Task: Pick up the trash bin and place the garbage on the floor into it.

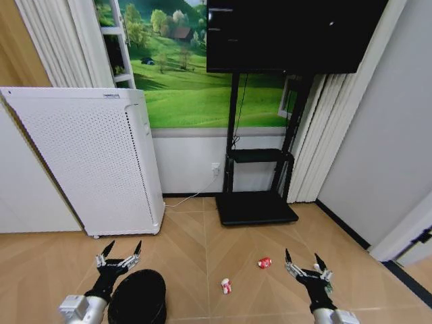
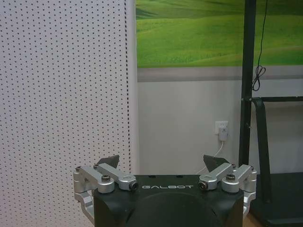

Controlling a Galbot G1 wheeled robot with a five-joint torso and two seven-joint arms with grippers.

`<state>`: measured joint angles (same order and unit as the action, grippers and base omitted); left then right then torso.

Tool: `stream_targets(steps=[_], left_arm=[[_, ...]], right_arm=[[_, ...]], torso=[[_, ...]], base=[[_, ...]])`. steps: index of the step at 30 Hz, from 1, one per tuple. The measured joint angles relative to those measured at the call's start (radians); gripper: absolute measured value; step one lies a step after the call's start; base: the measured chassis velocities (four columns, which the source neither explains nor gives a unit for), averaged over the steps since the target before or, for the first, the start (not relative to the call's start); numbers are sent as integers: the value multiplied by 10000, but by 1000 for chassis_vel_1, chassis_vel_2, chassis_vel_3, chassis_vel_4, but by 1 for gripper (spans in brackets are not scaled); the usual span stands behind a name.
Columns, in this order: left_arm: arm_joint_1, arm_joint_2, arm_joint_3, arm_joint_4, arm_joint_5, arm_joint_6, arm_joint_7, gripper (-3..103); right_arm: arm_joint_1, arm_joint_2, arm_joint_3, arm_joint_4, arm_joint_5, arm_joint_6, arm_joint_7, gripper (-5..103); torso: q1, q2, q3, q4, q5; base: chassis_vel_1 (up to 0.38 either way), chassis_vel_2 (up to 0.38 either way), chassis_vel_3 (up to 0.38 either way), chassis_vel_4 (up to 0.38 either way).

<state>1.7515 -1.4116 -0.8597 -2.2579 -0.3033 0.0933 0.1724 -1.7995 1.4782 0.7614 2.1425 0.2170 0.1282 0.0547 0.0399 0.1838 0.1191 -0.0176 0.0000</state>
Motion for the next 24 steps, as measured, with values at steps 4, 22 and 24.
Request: stream_targets(steps=[4, 22, 24], left_arm=[[0, 0, -5, -4, -6, 3, 2, 100], [1821, -140, -1627, 192, -1277, 1731, -1662, 100], [1912, -128, -1879, 278, -1708, 1907, -1731, 100]], right_arm=[[1, 3, -1, -6, -1, 0, 2, 100], [135, -53, 79, -266, 113, 67, 57, 100], [176, -53, 71, -327, 131, 79, 61, 100]], torso=[[-36, -139, -101, 0, 0], [-92, -426, -337, 4, -1], [-91, -420, -334, 3, 0]], base=[[0, 0, 0, 0], [0, 0, 0, 0], [0, 0, 0, 0]])
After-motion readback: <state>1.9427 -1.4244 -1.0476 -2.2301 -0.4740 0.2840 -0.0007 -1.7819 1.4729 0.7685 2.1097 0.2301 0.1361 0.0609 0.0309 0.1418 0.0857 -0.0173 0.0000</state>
